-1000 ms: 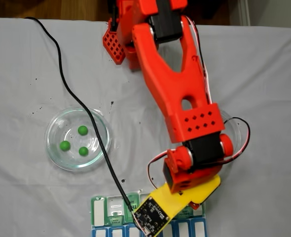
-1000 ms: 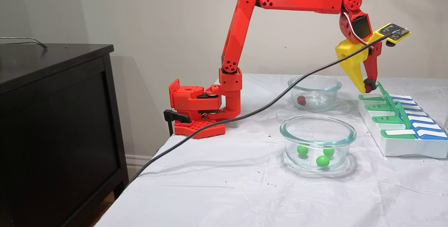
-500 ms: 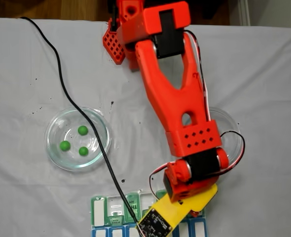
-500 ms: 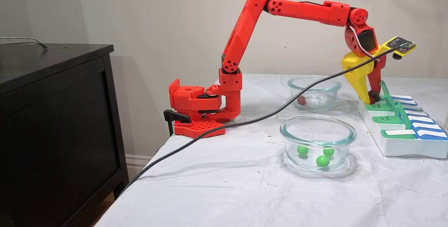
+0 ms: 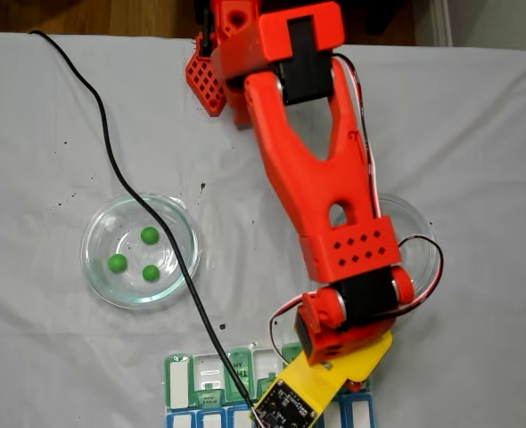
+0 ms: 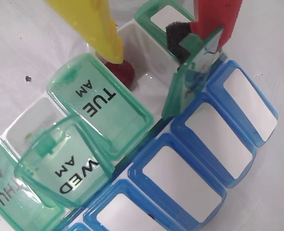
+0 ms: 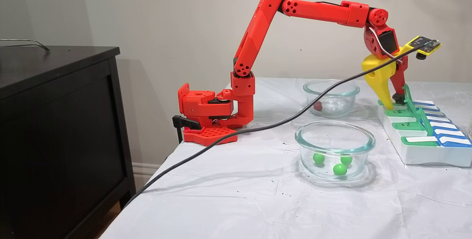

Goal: Sort medicines into box.

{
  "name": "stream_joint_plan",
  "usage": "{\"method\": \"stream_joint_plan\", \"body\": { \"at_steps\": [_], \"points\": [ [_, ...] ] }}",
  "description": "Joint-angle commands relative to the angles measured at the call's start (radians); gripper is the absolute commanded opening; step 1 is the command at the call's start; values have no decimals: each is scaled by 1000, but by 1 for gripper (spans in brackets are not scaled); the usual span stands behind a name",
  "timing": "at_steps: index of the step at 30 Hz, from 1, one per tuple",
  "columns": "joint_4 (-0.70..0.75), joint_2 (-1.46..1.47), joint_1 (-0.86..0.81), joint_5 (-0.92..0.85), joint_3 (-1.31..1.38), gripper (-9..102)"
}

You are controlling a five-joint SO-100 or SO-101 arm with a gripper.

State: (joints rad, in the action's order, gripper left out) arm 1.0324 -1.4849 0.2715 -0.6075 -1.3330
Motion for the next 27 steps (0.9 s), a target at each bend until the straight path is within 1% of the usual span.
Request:
{"method": "stream_joint_plan", "body": {
  "at_steps": [1,3,6,9,10,12,13,16,19,23,27],
  "points": [
    [21,-54,6,9,114,22],
    [54,-54,6,18,132,21],
    [140,-54,11,9,176,20],
    [212,-34,6,-11,247,15],
    [244,-21,3,-12,281,12],
    [345,23,-3,-8,393,4],
    [380,38,-3,-5,428,3],
    [520,95,5,8,560,1],
    [629,114,15,23,623,0],
    [634,23,20,69,554,0],
    [635,-121,43,198,411,0]
  ]
}}
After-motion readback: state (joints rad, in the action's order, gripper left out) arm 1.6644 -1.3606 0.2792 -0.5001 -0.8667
